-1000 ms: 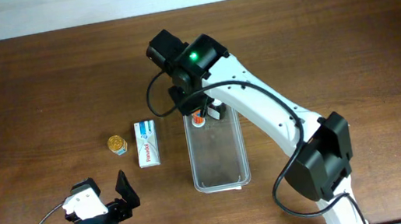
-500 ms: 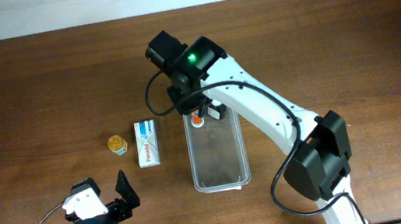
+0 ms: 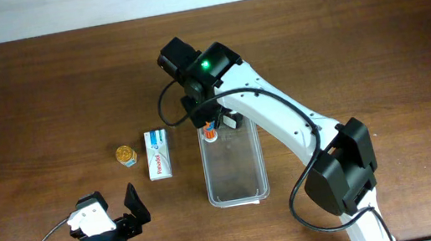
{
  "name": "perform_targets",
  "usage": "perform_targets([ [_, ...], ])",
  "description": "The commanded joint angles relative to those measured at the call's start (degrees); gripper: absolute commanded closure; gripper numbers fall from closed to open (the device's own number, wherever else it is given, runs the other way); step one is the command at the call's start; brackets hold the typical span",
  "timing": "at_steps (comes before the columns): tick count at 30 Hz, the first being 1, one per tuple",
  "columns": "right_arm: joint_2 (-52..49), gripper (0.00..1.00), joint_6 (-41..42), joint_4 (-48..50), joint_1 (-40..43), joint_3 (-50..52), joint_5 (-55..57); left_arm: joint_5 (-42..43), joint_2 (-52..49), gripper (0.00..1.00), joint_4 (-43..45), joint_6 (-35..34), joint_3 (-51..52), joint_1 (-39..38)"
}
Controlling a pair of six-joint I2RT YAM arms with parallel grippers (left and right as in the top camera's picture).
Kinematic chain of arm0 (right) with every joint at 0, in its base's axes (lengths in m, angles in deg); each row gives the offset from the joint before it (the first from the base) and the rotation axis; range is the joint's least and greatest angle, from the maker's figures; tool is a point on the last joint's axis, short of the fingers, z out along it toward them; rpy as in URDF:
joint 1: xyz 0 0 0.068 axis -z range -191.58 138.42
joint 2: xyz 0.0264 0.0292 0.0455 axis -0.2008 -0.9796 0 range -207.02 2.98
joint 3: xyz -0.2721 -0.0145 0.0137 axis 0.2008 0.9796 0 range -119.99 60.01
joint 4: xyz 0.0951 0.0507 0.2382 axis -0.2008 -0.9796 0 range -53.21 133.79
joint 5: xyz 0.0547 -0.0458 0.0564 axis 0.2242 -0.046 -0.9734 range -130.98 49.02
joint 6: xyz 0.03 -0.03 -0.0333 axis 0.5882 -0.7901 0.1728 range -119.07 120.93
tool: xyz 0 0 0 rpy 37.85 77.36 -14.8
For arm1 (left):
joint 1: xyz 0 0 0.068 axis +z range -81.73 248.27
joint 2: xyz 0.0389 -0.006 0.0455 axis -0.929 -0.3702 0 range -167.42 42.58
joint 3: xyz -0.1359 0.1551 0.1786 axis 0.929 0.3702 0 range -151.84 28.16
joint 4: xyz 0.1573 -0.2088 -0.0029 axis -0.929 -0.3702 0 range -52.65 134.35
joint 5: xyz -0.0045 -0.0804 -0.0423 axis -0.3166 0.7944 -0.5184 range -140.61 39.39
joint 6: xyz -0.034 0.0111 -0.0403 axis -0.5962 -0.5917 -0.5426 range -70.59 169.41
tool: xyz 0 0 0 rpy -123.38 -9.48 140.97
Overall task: Pack container
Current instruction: 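Lower the orange tube into the container and release it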
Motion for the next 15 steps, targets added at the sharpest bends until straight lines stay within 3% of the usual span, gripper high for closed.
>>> perform_targets([
  [1,5.51,0.48,0.44,-1.01,-0.22,-1.92,0.52,0.42,0.42,0.0,0.11,0.07,0.26,0.24],
  [6,13.18,0.36,0.5,-2.64,0.76,-2.51,0.57,0.42,0.42,0.01,0.13,0.07,0.26,0.24],
  [8,16.76,0.18,0.5,-3.37,1.95,-2.51,0.55,0.42,0.42,0.01,0.11,0.07,0.26,0.24],
  [10,19.58,0.09,0.46,-4.02,3.39,-2.51,0.52,0.42,0.42,0.01,0.11,0.07,0.26,0.24],
  [15,23.67,0.09,0.2,-6.03,6.21,-2.51,0.48,0.42,0.42,0.01,0.11,0.07,0.26,0.24],
])
